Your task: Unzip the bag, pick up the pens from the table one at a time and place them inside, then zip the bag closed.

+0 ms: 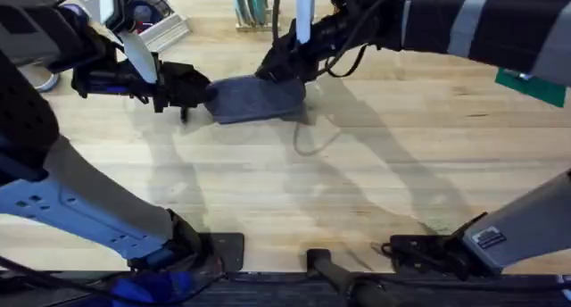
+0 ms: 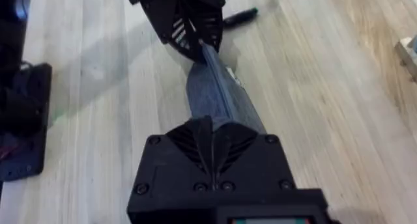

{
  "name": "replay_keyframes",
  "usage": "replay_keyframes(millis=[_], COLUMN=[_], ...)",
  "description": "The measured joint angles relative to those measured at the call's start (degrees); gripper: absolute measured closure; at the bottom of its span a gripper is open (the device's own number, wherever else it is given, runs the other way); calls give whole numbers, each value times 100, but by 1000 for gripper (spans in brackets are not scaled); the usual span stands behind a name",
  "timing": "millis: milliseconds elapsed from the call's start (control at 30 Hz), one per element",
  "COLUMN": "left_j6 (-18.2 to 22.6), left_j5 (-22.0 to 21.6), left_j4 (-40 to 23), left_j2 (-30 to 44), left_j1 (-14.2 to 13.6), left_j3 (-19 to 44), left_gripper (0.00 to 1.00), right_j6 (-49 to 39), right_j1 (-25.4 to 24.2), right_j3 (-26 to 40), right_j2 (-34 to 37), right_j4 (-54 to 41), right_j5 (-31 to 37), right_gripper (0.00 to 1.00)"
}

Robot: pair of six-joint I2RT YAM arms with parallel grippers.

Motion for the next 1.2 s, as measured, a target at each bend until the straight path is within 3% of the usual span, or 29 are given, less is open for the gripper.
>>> replay_keyframes(millis=[500, 1200], left_j6=[0, 0], left_j5=[-16, -16], left_j4=[-15, -23], left_j2=[0, 0], left_j1=[18, 18], left_j3=[7, 7], left_gripper=[959, 959], right_j6=[676, 749], right_j1=[452, 574], right_j3=[0, 0], right_j2=[302, 308], right_j4=[650, 916], right_j5=[54, 104], right_gripper=[973, 973])
